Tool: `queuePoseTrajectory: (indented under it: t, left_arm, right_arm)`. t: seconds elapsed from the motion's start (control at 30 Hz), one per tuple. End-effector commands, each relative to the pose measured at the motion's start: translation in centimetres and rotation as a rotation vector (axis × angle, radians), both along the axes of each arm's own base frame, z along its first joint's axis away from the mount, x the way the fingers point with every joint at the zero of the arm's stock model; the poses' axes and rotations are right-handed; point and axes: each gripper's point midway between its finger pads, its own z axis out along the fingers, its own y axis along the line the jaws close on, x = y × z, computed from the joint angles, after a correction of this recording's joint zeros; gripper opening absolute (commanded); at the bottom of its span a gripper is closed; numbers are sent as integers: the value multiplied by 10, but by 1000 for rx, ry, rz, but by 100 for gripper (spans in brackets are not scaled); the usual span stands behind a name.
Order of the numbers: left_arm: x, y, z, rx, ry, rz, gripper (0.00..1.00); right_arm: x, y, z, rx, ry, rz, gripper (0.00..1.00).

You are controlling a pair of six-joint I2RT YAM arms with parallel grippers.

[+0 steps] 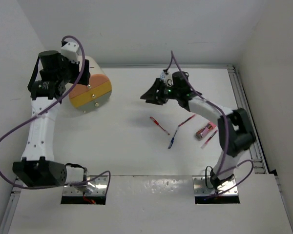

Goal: Sort the stationery into containers
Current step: Open the drawer in the storage box.

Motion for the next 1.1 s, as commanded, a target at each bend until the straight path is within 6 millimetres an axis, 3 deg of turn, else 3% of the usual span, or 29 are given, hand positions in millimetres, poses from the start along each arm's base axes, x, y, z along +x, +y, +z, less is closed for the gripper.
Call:
queuePoseTrajectory:
  t: [0.0, 0.07, 0.1, 0.23, 0.4, 0.43, 0.47, 0.57, 0.67, 0.73, 1.07]
  left_arm:
    - [31, 4, -2, -100, -33, 24, 85]
    - [41, 6, -7, -137, -45, 18, 84]
    - [45, 5, -18, -147, -27, 5, 84]
    - [57, 4, -28, -214, -21, -4, 82]
    - [68, -1, -40, -252, 16, -55, 74]
    - [70, 1, -44, -262, 26, -53, 72]
    - [71, 2, -45, -268, 30, -50, 72]
    - [74, 5, -51, -297, 35, -35, 71]
    - [77, 5, -53, -310, 33, -34, 69]
    - [78, 4, -56, -316, 39, -38, 69]
    - [79, 2, -69, -319, 68, -58, 67]
  right_arm:
    - [38, 66, 44, 210, -23, -21, 49]
    - [47, 91, 43, 237, -35, -3, 49]
    - [57, 108, 37, 254, -22, 2, 48]
    - [59, 160, 25, 297, -9, 42, 47]
    - [72, 207, 2, 354, 28, 43, 35]
    - [75, 214, 8, 371, 19, 46, 35]
    - [73, 218, -4, 362, 43, 43, 35]
    - [75, 234, -16, 374, 69, 41, 34]
    - [77, 238, -24, 369, 86, 33, 34]
    - [76, 242, -39, 351, 111, 29, 34]
    - [63, 265, -72, 340, 131, 57, 35]
